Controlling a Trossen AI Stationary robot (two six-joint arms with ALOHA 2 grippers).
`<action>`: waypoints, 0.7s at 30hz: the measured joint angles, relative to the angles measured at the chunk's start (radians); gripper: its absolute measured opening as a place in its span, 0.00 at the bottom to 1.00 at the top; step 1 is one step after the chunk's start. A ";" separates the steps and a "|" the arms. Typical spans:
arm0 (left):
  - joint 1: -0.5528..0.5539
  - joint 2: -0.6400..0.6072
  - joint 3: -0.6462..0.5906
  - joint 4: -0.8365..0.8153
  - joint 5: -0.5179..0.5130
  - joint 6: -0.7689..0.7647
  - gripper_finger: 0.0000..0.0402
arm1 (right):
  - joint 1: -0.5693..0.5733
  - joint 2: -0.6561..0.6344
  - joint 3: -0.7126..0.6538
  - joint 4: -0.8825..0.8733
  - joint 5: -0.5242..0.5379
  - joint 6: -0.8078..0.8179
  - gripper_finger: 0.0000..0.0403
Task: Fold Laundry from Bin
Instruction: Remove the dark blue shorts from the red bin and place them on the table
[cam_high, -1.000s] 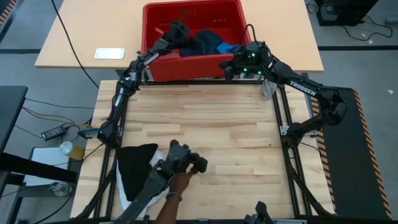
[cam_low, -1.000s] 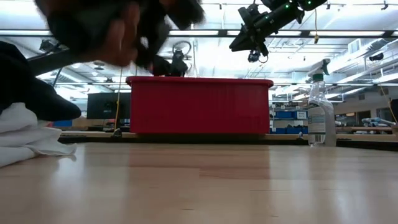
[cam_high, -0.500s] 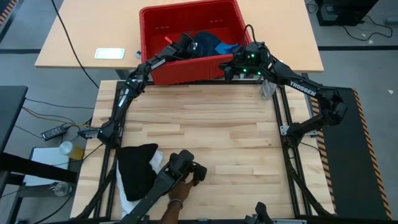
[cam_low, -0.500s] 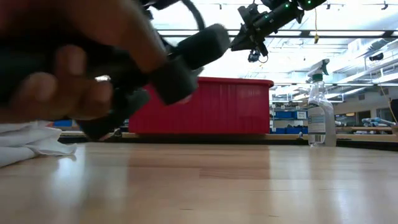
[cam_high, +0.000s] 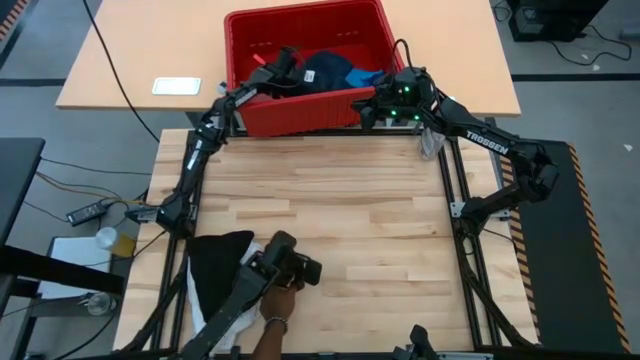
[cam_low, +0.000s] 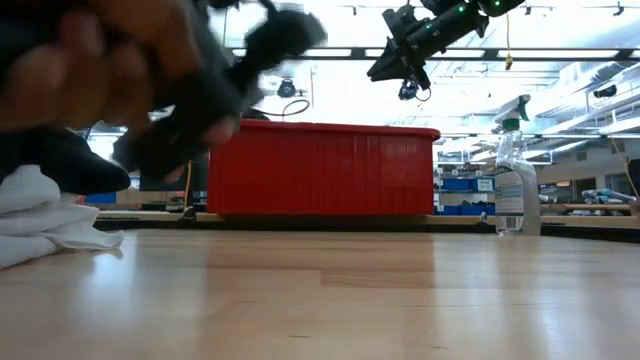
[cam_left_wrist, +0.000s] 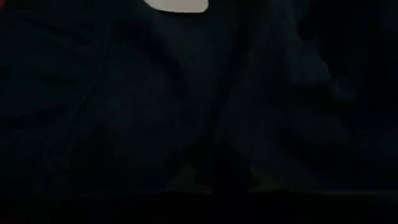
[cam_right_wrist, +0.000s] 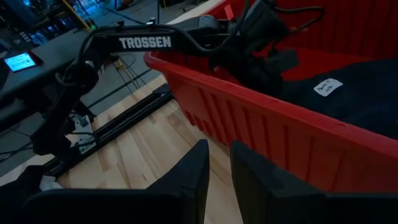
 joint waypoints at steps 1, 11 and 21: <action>0.005 -0.006 -0.003 0.014 0.016 -0.004 0.01 | 0.001 0.000 0.000 0.000 0.000 0.000 0.19; 0.002 -0.181 0.003 0.378 0.155 0.034 0.00 | 0.002 0.000 0.000 0.001 0.001 -0.007 0.19; -0.026 -0.281 -0.005 0.481 0.159 0.073 0.00 | -0.021 0.000 0.000 0.001 0.011 -0.027 0.19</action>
